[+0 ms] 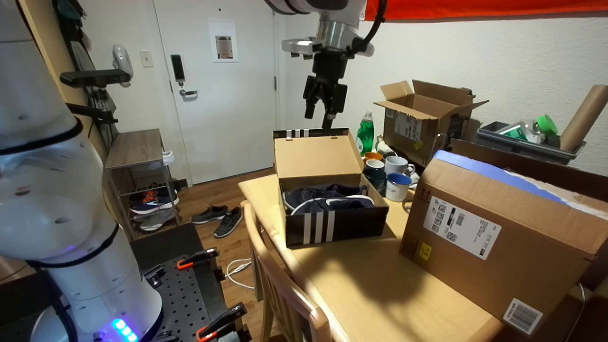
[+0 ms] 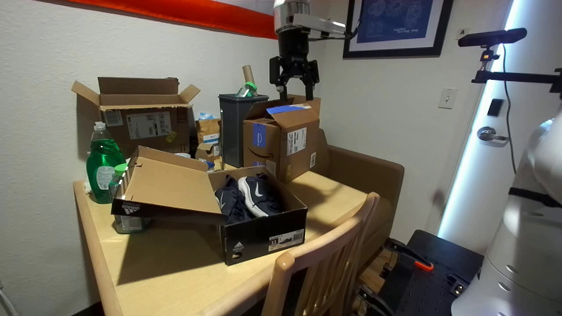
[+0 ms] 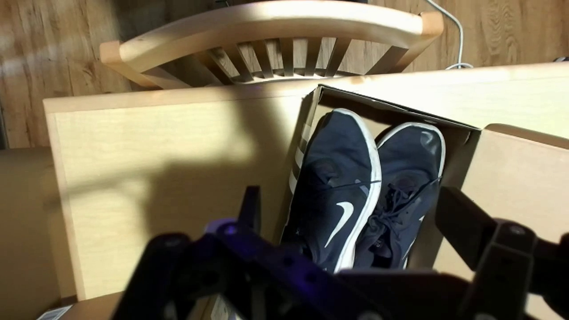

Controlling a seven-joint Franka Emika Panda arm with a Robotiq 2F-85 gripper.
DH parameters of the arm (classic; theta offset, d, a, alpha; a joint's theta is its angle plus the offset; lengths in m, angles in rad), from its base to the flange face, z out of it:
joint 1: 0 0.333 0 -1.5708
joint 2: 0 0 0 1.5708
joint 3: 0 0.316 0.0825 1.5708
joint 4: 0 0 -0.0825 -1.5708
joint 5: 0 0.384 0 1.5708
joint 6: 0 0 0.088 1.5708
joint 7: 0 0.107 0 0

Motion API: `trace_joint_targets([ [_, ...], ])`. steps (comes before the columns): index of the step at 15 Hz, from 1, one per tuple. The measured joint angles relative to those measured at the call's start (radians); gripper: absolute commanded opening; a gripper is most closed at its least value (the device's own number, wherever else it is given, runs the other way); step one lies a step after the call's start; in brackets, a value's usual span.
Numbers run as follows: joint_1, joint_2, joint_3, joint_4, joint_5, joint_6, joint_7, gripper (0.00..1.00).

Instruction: Remove the shoes from the box

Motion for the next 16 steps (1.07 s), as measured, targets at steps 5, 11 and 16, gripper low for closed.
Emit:
trace_joint_targets([
  [5,0.015,0.066,0.002,0.047,-0.009,-0.020,0.001,1.00],
  [11,0.028,0.118,0.005,0.077,-0.010,-0.031,0.003,1.00],
  [16,0.048,0.139,0.015,0.079,-0.011,-0.031,0.023,1.00],
])
